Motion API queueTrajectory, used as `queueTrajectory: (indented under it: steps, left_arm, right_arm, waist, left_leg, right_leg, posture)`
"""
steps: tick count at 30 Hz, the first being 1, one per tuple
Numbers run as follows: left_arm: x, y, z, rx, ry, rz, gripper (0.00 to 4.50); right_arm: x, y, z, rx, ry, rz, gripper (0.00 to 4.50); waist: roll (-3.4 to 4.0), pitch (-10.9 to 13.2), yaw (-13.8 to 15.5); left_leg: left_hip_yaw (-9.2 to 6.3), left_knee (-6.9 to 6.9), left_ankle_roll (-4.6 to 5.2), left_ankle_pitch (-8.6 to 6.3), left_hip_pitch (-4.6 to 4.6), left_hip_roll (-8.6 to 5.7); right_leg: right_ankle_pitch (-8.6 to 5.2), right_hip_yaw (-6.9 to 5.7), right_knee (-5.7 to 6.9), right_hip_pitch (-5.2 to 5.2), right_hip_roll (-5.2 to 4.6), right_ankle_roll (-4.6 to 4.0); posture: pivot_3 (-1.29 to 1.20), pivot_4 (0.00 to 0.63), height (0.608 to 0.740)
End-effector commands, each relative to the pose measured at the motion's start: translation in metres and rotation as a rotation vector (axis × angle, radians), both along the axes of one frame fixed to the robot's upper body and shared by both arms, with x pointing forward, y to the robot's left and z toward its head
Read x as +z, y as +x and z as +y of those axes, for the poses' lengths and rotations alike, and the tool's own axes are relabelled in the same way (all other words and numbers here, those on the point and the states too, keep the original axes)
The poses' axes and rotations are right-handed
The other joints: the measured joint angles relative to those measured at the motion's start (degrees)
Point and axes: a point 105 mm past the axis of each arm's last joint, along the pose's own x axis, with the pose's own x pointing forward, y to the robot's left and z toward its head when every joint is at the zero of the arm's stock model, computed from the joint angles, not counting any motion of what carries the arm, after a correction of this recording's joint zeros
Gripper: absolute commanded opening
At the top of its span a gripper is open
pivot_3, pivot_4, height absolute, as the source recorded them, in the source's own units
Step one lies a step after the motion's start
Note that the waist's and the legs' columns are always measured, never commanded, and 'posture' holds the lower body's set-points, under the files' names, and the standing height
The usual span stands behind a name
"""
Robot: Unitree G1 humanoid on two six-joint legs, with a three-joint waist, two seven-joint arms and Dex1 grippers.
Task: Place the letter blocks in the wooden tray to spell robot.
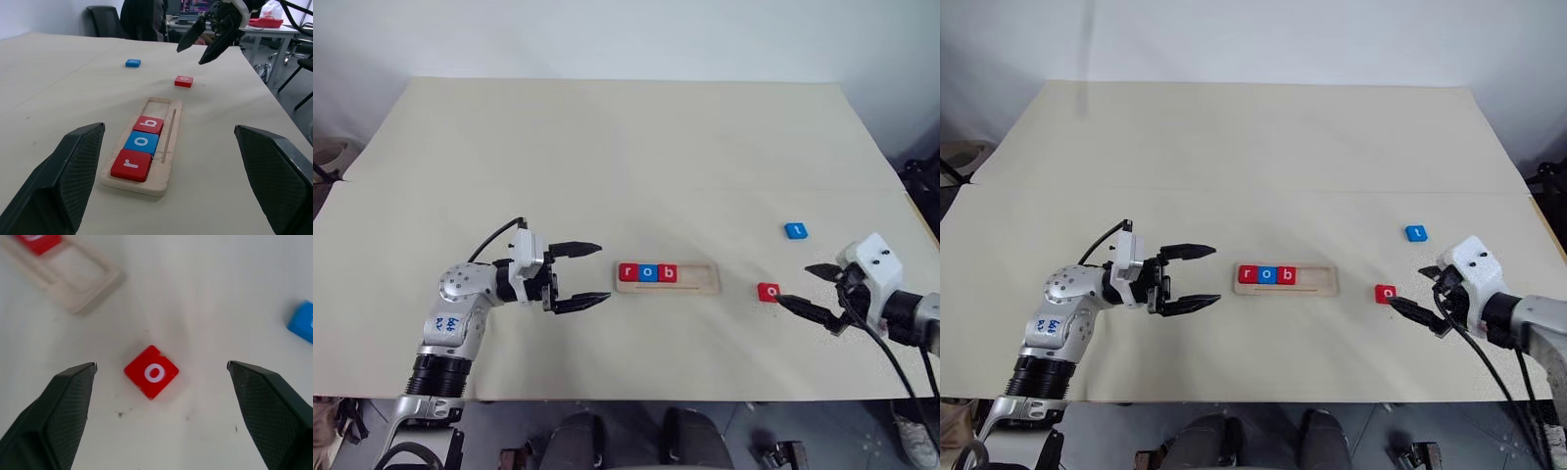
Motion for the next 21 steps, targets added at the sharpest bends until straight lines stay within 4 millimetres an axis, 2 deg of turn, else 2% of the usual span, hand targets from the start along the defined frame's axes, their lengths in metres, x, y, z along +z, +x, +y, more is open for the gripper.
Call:
queueTrajectory:
  steps: [1, 6, 11, 14, 21]
  left_arm:
    - [0.010, -0.007, -0.005, -0.018, -0.011, -0.057, 4.50]
    - [0.010, -0.011, -0.009, -0.026, -0.013, -0.063, 4.50]
    - [0.011, -0.012, -0.010, -0.024, -0.014, -0.068, 4.50]
    - [0.012, -0.012, -0.008, -0.014, -0.015, -0.069, 4.50]
    - [0.013, -0.012, -0.006, 0.000, -0.014, -0.075, 4.50]
  right_arm:
    - [-0.007, 0.003, -0.011, 0.196, -0.116, 0.005, 4.46]
    - [-0.021, 0.025, -0.021, 0.231, -0.146, 0.032, 4.46]
    - [-0.022, 0.043, -0.012, 0.273, -0.137, 0.015, 4.46]
    - [-0.025, 0.043, -0.007, 0.307, -0.133, 0.040, 3.84]
    - [-0.025, 0.044, -0.007, 0.338, -0.155, 0.067, 1.53]
  waist:
    - [-0.01, 0.01, 0.01]
    - [-0.02, 0.01, 0.01]
    - [-0.01, 0.01, 0.11]
    - [-0.01, 0.01, 0.25]
    - [-0.01, 0.01, 0.17]
  left_leg:
    - [0.02, 0.01, 0.00, 0.00, 0.00, 0.00]
    - [0.00, 0.06, -0.01, 0.01, 0.01, 0.03]
    - [-0.04, 0.11, -0.02, 0.02, 0.00, 0.03]
    - [-0.07, 0.11, -0.03, 0.03, -0.03, 0.03]
    - [-0.08, 0.12, -0.04, 0.03, -0.01, 0.04]
  right_leg:
    - [0.01, 0.02, -0.01, 0.01, -0.01, 0.02]
    - [0.02, 0.00, 0.00, 0.03, -0.01, 0.03]
    - [0.02, -0.06, 0.02, 0.06, -0.02, 0.03]
    - [0.02, -0.08, 0.00, 0.07, -0.03, 0.03]
    - [0.02, -0.09, 0.02, 0.09, -0.03, 0.04]
  posture:
    - [0.00, 0.150, 0.740]
    - [0.00, 0.150, 0.740]
    - [0.00, 0.150, 0.740]
    - [0.00, 0.150, 0.740]
    - [0.00, 0.150, 0.740]
